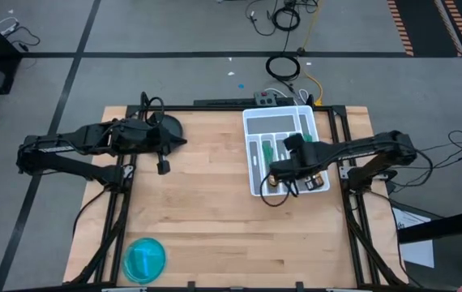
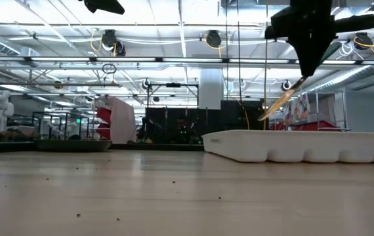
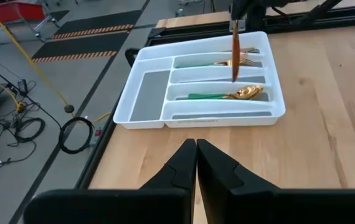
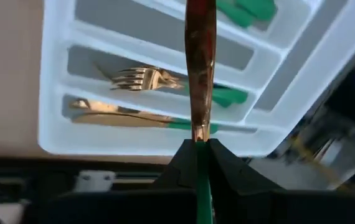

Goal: Sort silverware
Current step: Put the green knife into the silverware tray

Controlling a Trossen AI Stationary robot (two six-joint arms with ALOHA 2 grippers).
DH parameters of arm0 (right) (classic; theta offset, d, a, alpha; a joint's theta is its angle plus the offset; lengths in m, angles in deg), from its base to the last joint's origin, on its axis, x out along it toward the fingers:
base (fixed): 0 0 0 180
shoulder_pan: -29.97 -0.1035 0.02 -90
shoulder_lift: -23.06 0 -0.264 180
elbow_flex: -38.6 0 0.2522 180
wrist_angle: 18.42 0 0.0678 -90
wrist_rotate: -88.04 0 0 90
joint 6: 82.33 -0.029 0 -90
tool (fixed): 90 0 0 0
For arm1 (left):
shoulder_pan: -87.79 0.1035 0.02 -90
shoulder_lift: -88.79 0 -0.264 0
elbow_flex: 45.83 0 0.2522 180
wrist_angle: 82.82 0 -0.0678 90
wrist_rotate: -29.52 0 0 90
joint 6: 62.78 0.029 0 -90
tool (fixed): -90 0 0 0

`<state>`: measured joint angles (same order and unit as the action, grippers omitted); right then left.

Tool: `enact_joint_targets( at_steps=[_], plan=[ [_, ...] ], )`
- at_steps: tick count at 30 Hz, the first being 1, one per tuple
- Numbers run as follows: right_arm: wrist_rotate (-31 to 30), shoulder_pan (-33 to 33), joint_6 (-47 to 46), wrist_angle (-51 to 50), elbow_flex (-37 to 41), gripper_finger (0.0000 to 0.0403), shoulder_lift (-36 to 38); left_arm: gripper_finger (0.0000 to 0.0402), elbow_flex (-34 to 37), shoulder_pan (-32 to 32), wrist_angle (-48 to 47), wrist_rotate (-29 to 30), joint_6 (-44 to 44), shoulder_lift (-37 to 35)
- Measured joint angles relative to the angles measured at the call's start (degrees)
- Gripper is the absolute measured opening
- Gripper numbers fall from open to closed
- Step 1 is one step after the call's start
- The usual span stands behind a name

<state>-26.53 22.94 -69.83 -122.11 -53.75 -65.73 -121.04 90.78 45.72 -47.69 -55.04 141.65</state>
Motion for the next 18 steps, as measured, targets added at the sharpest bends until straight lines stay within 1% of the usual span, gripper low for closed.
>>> enact_joint_targets(
  at_steps=[4, 5, 10, 14, 18],
  plan=[
    [1.26, 0.21, 11.75, 0.05, 0.00, 0.0000, 0.87, 0.0022, 0.00, -0.02, -0.09, 0.13, -0.60, 0.00],
    [0.80, 0.21, 14.73, -0.06, 0.00, 0.0000, 0.99, 0.0022, 0.00, 0.00, -0.13, 0.13, -1.26, 0.04],
    [0.85, 1.79, 24.82, -0.05, 0.00, 0.0000, 1.19, 0.0022, 0.00, -0.01, -0.33, 0.15, -1.51, 0.47],
    [0.90, 4.31, 29.48, -0.01, 0.00, 0.0000, 1.26, 0.0022, 0.00, 0.00, -0.13, 0.13, -1.93, 1.23],
    [1.62, 7.89, 31.76, -0.03, 0.00, 0.0000, 1.53, 0.0022, 0.00, 0.00, 0.04, -0.32, -5.00, 2.91]
  ],
)
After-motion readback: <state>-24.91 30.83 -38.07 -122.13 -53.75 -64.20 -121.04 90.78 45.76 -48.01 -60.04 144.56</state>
